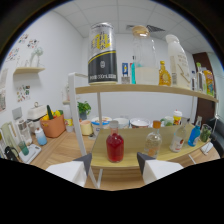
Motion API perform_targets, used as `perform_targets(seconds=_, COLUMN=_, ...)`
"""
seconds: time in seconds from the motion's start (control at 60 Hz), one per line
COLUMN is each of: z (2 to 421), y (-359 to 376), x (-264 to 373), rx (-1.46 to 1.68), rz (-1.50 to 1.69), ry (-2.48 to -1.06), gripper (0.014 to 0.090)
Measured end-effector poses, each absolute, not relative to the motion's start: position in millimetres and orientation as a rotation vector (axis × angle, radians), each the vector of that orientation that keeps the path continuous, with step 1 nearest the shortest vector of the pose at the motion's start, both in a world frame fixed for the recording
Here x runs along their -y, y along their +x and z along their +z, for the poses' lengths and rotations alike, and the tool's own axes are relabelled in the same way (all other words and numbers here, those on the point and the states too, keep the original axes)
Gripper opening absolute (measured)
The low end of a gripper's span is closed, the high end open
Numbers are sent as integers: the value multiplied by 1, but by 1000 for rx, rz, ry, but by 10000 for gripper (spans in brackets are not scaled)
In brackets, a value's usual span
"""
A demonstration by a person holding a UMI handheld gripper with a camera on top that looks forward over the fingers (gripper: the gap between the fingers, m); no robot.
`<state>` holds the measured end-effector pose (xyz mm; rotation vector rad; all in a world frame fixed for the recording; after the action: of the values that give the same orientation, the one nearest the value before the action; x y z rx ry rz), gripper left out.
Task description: Make me a cup of Vodka Sunrise.
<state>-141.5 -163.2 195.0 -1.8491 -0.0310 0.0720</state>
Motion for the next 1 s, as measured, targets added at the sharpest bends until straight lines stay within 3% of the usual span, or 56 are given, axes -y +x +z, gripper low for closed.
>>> perform_targets(seconds=0.2, z=194, y=-139, x=124, rx=31, rz=34, ry=-1835, gripper=703)
perform_targets(seconds=0.333, z=186, y=-137, x=112, rx=20, rz=12, ry=-1854, gripper=481)
perform_targets(seconds=0.383, z=185, y=-138, x=108, rx=23, rz=17, ry=-1853, gripper=362)
perform_targets(seconds=0.667, z=192, y=-140, x=118, rx=61, rz=-3, ry=-1835, gripper=346)
perform_targets(seconds=0.867, z=206, y=-127, x=158, rx=56, rz=8, ry=-1808, gripper=347)
perform_targets(seconds=1.0, z=186, y=-99, x=189, rx=23, rz=0, ry=-1836, gripper=346)
